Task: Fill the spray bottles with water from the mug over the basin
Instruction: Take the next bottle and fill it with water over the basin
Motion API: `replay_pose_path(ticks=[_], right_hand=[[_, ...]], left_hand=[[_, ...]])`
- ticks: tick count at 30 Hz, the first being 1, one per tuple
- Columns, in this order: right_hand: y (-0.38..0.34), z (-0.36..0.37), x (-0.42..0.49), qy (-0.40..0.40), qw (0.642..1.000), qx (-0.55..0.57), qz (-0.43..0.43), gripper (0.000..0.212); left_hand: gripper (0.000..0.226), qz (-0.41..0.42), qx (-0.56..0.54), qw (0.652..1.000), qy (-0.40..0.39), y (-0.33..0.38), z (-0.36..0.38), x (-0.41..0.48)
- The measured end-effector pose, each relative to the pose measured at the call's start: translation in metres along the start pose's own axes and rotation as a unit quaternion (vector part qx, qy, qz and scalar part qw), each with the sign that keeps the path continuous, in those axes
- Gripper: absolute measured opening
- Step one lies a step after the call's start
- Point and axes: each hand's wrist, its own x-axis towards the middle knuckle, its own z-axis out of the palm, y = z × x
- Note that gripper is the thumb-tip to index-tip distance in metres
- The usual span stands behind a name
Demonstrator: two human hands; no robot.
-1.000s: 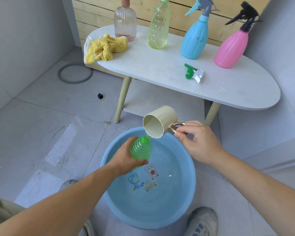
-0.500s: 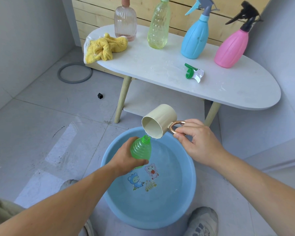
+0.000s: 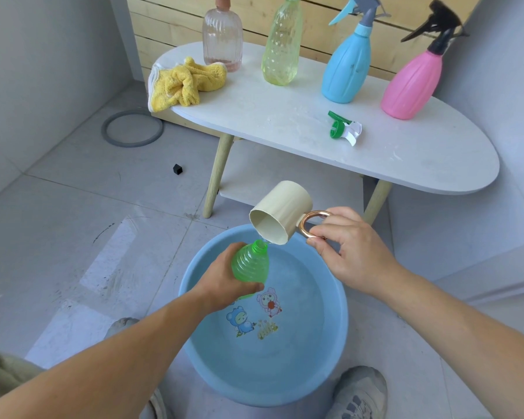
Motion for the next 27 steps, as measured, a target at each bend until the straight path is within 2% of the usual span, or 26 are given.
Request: replay_pose_path(ticks=[3, 9, 20, 23, 25, 27], right_hand=[[0.0, 0.0, 0.0, 0.002, 1.0, -0.003, -0.02, 0.032], [0.0, 0.001, 0.002, 0.012, 0.997, -0.017, -0.072, 0.021], [0.002, 0.007, 0.0, 0.004, 0.988, -0.083, -0.131, 0.025], [0.003, 0.014, -0.002, -0.001, 0.995, -0.054, -0.08, 0.025], [-0.003, 0.017, -0.001, 0.012, 0.999, 0.037, 0.03, 0.021], [-0.006, 0.019, 0.003, 0.02, 0.975, 0.159, 0.156, 0.021]], left_hand=[[0.088, -0.003, 0.001, 1.0, 0.002, 0.001, 0.0, 0.0], [0.09, -0.007, 0.006, 1.0, 0.002, 0.001, 0.0, -0.001], [0.091, -0.012, 0.008, 1.0, 0.002, 0.003, 0.0, -0.001], [0.092, -0.015, 0.007, 1.0, 0.0, 0.002, 0.001, -0.002], [0.09, -0.014, 0.002, 1.0, 0.0, 0.002, 0.0, -0.002], [0.087, -0.01, 0.002, 1.0, 0.002, 0.002, 0.0, -0.004]])
